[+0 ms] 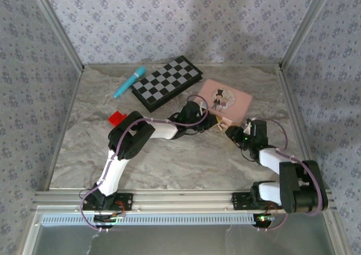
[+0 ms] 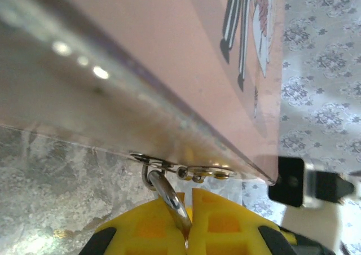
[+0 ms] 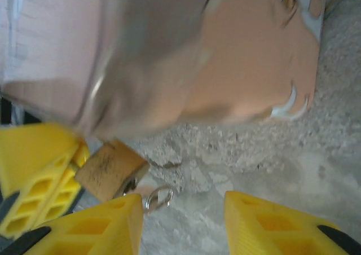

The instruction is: Unlock the padlock with the key

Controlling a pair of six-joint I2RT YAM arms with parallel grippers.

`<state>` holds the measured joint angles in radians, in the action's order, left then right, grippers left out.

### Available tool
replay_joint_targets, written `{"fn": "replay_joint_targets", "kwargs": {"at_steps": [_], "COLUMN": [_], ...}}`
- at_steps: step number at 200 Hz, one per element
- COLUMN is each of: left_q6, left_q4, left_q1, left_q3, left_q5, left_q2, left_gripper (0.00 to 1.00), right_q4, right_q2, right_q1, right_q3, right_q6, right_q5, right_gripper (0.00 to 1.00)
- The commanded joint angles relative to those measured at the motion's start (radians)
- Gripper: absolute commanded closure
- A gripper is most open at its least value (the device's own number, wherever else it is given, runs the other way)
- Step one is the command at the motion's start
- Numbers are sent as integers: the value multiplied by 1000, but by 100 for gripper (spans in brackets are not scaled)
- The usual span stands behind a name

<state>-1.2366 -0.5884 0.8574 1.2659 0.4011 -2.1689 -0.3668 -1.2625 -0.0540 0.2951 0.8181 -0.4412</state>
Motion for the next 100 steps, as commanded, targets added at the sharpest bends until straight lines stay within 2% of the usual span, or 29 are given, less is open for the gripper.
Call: {"fn": "replay_joint_targets", "kwargs": {"at_steps": [1, 45, 75, 90, 100], "left_q6": [-72, -104, -112, -116, -115], "left_q4": [-99, -141, -146, -151, -149], "left_q1": [3, 3, 5, 5, 6], "left_q3": [-11, -20, -22, -26, -32], "left_q5": [79, 75, 67, 65, 64], "left_q2": [8, 6, 5, 3, 2], "left_gripper": [100, 100, 100, 100, 100], "right_q4": [-270, -552, -822, -1021, -1026], "right_q2": [-69, -262, -453, -577, -632], "right_q1": [14, 13, 7, 6, 6], "right_q3": [-16, -30, -35, -39, -19], "right_q6": [113, 259, 403, 493, 522], "right_q5": [-107, -167, -202, -211, -228], "right_gripper": [56, 54, 54, 59, 64]}}
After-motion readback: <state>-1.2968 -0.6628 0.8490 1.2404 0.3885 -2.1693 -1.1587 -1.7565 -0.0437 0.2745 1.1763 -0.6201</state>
